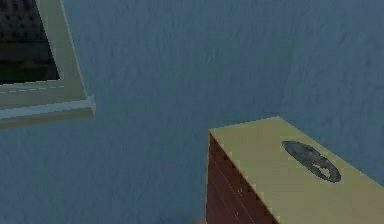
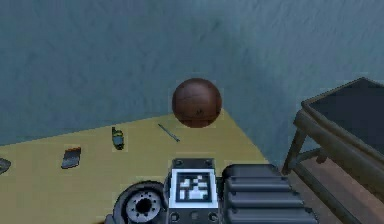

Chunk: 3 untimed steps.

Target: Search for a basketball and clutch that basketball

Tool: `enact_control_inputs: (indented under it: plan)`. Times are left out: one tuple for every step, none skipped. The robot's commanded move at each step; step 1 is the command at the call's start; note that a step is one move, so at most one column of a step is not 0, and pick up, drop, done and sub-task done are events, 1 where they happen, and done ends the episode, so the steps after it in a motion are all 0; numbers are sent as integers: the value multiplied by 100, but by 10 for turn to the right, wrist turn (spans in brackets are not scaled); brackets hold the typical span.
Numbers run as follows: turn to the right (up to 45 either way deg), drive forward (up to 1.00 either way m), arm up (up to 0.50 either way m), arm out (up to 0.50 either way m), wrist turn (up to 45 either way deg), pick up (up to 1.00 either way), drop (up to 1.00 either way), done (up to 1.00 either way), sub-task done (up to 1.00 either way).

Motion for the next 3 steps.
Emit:
enact_control_inputs:
  plan:
    - [0, 0, 0, 42, 0, 0, 0, 0, 0]
    - [0, 0, 0, 0, 450, 0, 0, 0, 0]
    - [0, 0, 0, 0, 450, 0, 0, 0, 0]
